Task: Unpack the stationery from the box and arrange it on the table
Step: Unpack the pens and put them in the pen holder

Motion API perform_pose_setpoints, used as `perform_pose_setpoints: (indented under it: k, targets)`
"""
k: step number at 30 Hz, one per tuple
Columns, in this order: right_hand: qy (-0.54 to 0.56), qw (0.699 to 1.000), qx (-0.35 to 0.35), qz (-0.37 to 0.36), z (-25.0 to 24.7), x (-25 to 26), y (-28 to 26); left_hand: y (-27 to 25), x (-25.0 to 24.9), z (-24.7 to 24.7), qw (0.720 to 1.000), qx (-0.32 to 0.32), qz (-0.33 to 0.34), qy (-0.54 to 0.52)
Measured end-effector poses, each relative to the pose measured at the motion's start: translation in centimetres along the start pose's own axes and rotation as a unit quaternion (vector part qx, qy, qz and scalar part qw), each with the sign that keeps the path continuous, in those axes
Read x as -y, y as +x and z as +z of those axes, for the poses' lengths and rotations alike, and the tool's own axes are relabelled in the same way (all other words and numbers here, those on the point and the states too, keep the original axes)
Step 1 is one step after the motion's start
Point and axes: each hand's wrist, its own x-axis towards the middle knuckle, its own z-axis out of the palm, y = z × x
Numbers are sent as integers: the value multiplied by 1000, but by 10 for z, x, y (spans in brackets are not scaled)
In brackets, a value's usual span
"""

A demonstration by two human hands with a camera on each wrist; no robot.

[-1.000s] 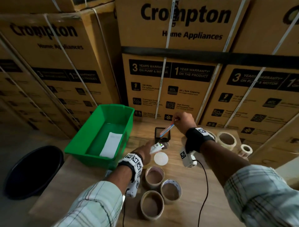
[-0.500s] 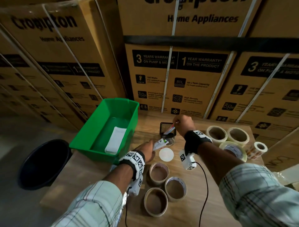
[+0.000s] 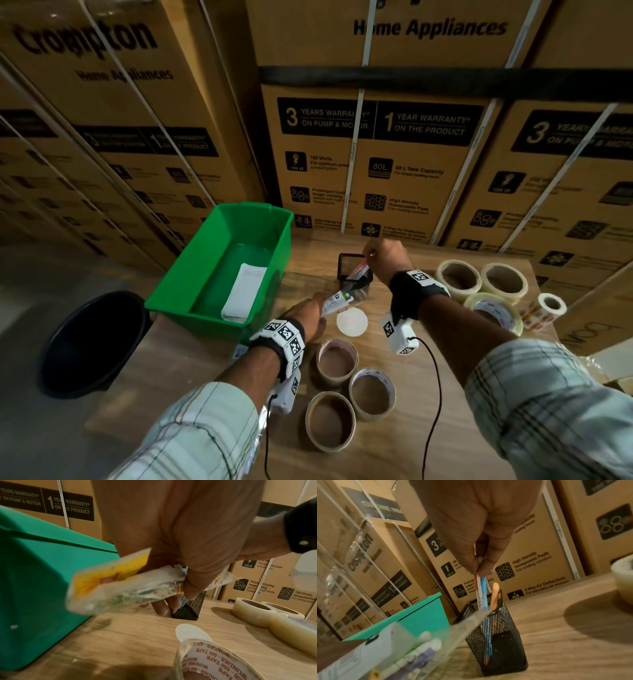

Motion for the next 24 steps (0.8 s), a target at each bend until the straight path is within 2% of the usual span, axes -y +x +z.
perform_pose_setpoints:
  k: [10,16,19,24]
  targets:
    - [-67,992,97,-50,2,35,39,2,3,-7,1000,-1,-10,-18]
    - [-83,983,144,-76,11,36,56,5,3,-8,1000,-11,-16,-20]
    - [-68,985,140,-77,11,31,58,8,5,-10,1000,-8,-17,-19]
    - [-34,994,94,-50,7,17,51,9,3,-13,1000,-4,-18,-9]
